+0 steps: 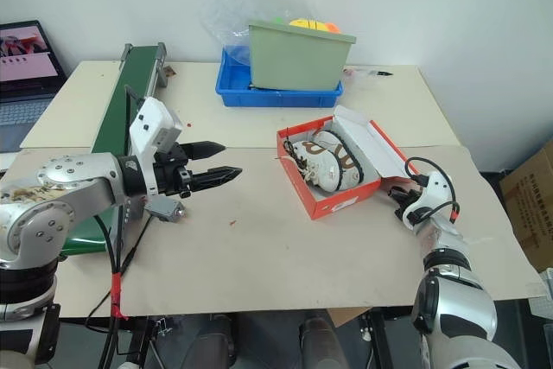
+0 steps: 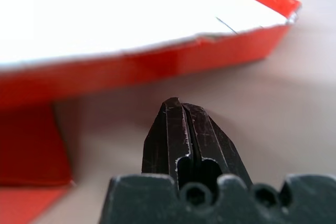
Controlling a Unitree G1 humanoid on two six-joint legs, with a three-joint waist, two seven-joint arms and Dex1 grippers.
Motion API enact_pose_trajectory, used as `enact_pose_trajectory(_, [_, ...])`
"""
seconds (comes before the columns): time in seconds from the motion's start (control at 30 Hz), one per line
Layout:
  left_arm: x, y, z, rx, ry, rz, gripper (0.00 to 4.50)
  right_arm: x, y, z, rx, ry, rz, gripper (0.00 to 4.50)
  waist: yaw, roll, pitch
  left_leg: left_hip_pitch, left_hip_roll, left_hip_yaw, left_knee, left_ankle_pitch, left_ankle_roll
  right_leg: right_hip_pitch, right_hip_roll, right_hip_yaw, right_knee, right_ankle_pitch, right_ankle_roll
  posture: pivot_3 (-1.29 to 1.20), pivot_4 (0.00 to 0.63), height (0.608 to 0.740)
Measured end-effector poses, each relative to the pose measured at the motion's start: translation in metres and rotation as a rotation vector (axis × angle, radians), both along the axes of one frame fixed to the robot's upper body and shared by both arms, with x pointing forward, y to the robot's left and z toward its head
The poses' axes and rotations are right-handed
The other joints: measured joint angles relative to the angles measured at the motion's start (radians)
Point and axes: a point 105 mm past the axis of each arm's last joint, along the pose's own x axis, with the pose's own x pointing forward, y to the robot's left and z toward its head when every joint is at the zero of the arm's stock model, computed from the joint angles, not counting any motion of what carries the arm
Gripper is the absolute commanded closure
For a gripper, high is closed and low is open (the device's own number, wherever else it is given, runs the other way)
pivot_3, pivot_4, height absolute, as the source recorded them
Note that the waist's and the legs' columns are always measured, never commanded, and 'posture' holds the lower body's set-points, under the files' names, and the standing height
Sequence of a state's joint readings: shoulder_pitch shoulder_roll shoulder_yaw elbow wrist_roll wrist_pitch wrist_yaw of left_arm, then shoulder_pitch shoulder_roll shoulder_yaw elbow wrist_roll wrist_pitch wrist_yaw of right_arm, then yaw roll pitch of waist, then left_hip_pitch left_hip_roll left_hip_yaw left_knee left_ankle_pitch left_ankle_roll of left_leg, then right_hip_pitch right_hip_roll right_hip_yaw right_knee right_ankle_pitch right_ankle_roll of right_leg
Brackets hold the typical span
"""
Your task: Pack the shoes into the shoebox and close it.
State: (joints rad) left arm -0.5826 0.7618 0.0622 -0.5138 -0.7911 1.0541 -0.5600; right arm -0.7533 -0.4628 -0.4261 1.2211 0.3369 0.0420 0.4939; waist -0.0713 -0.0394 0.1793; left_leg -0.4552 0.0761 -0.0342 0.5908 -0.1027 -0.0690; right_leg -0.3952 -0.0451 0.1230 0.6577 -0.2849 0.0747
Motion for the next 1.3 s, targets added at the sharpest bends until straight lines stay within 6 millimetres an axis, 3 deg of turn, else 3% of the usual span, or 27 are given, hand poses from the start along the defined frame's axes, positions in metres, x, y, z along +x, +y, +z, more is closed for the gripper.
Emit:
enact_pose_trajectory(0.27, [-0.004,-0.001,-0.001,0.027,0.012,-0.037,1.3,0.017,-0.003,0.047,-0.002,-0.18,-0.024,4.48,0.0,0.002,0.001,0.0,0.0,0.0,-0.001,0.0,0.0,0.0,0.0,0.0,0.0,0.0,0.0,0.0,0.15,0.74])
enact_pose_trajectory(0.4, [-0.008,-0.007,-0.002,0.02,0.024,-0.074,1.3,0.022,-0.006,0.101,-0.023,-0.367,-0.001,4.48,0.001,0.006,0.004,0.0,0.0,0.0,-0.001,0.0,0.0,0.0,0.0,0.0,0.0,0.0,0.0,0.0,0.15,0.74])
enact_pose_trajectory(0.5, [-0.009,-0.01,-0.004,0.026,0.031,-0.09,1.3,0.017,0.005,0.148,-0.024,-0.501,0.085,4.48,0.002,0.006,0.004,0.0,0.0,0.0,-0.001,0.0,0.0,0.0,0.0,0.0,0.001,0.0,0.0,0.0,0.15,0.74])
enact_pose_trajectory(0.6, [-0.01,-0.013,-0.006,0.029,0.04,-0.106,1.3,0.008,0.021,0.167,-0.015,-0.536,0.186,4.48,0.003,0.006,0.004,0.0,0.0,0.0,0.0,0.0,0.0,0.0,0.0,0.0,0.001,0.0,0.0,0.0,0.15,0.74])
enact_pose_trajectory(0.7, [-0.008,-0.014,-0.007,0.033,0.04,-0.109,1.3,-0.002,0.051,0.165,-0.011,-0.487,0.355,4.48,0.002,0.006,0.004,0.0,0.0,0.0,0.0,0.0,0.0,0.0,0.0,0.0,0.002,0.0,0.0,0.0,0.15,0.74])
enact_pose_trajectory(0.9, [-0.005,-0.016,-0.01,0.038,0.048,-0.111,1.3,-0.024,0.1,0.131,-0.003,-0.301,0.641,4.48,0.006,0.006,0.004,-0.001,0.0,0.0,0.0,0.0,0.0,-0.002,0.0,0.0,0.002,0.0,0.0,0.0,0.15,0.74])
enact_pose_trajectory(1.03, [-0.004,-0.014,-0.011,0.044,0.041,-0.097,1.3,-0.03,0.116,0.107,-0.061,-0.158,0.731,4.48,0.01,0.006,0.004,-0.001,0.0,0.0,0.001,0.0,0.0,-0.002,0.0,0.0,0.002,0.0,0.0,0.0,0.15,0.74])
enact_pose_trajectory(1.13, [-0.003,-0.015,-0.012,0.04,0.041,-0.091,1.3,-0.023,0.121,0.088,-0.132,-0.066,0.71,4.48,0.008,0.006,0.004,-0.001,0.0,0.0,0.001,0.0,0.0,-0.002,0.0,0.0,0.003,0.0,0.0,0.0,0.15,0.74])
enact_pose_trajectory(1.3, [-0.004,-0.015,-0.016,0.034,0.047,-0.08,1.3,-0.018,0.13,0.077,-0.473,0.015,0.772,4.48,0.006,0.004,0.002,0.001,0.0,0.0,0.001,0.0,0.0,0.0,0.0,0.0,0.002,-0.001,0.001,0.0,0.15,0.74])
